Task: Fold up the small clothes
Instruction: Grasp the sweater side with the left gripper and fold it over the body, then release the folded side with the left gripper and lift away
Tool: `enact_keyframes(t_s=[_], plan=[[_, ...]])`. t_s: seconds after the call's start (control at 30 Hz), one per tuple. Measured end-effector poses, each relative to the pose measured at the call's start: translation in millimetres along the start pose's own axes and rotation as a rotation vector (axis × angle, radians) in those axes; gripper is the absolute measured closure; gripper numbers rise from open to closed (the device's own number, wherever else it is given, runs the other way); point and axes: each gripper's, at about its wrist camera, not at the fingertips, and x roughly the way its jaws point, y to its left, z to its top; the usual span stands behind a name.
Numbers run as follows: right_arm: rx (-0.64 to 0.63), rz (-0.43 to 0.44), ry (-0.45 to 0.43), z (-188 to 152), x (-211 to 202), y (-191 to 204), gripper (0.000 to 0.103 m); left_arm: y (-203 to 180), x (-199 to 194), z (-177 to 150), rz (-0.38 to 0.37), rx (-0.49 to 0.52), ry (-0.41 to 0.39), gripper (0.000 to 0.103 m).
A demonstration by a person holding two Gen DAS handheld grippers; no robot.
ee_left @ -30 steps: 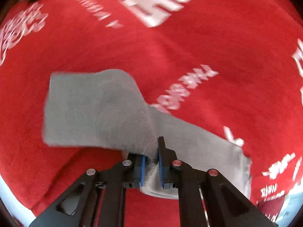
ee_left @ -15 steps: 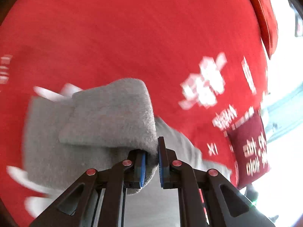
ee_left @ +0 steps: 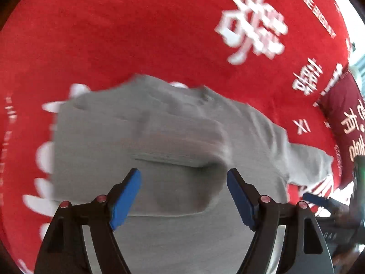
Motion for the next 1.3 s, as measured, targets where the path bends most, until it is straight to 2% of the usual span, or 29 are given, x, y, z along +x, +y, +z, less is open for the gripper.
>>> enact_keyframes(t_s=[0.1,0.17,0.27,0.33,0.4,0.43,0.5,0.63,0.67,0.73,0.83,1.0,1.03,1.07,1.1,1.13,1.17,1.3], plan=[[-0.1,0.025,-0.047,15.0,1.3,39.3,0.002,49.2,-12.8,8.0,0.088,-0.05,-0.021,0.024],[-0.235,-0.002,-0.095,24.2,3.5,78.6,0.002,89.4,-12.2,13.3,0.164,-0.098,-0.013,0.024],[-0.478,-0.099,-0.13,29.0,20.1,133.9,0.002,135.9,1.0,20.5,0.209,-0.157,0.025,0.025],[-0.661,-0.223,-0.104,24.6,49.1,165.8,0.002,154.9,14.1,22.4,0.22,-0.182,0.061,0.024],[-0.777,-0.324,-0.105,21.3,72.9,180.8,0.013,162.9,26.7,24.7,0.229,-0.193,0.077,0.025],[-0.782,-0.346,-0.122,24.7,77.1,180.4,0.026,165.4,31.5,25.8,0.238,-0.191,0.083,0.025],[-0.651,-0.319,-0.144,39.8,71.3,161.3,0.029,169.3,38.8,27.7,0.228,-0.19,0.099,0.025],[-0.059,-0.015,-0.072,66.6,62.0,61.7,0.028,175.1,51.4,31.5,0.144,-0.206,0.14,0.025],[0.041,0.036,-0.045,64.5,64.8,40.6,0.028,176.3,53.6,33.1,0.126,-0.214,0.146,0.025],[0.13,0.119,-0.031,57.8,66.8,18.7,0.029,178.3,56.1,36.5,0.106,-0.234,0.149,0.025],[0.161,0.162,-0.054,53.5,63.1,14.4,0.028,180.0,59.7,42.1,0.076,-0.244,0.158,0.025],[0.229,0.141,-0.094,54.9,59.4,11.3,0.03,181.6,63.1,56.5,0.076,-0.241,0.165,0.027],[0.249,0.15,-0.091,56.4,61.5,9.4,0.038,182.4,62.9,58.2,0.072,-0.244,0.163,0.039],[0.266,0.155,-0.082,58.1,64.0,7.3,0.056,182.7,62.7,59.2,0.066,-0.244,0.161,0.045],[0.286,0.163,-0.066,59.9,67.4,4.4,0.067,188.0,61.6,67.1,0.059,-0.244,0.16,0.059],[0.295,0.176,-0.059,63.1,65.4,5.1,0.089,190.5,62.8,73.1,0.041,-0.244,0.158,0.078],[0.302,0.196,-0.048,65.1,66.1,2.7,0.095,192.3,66.1,82.3,0.032,-0.241,0.16,0.085],[0.261,0.278,-0.06,83.0,56.6,10.4,0.095,192.0,53.4,99.3,0.064,-0.243,0.102,0.089]])
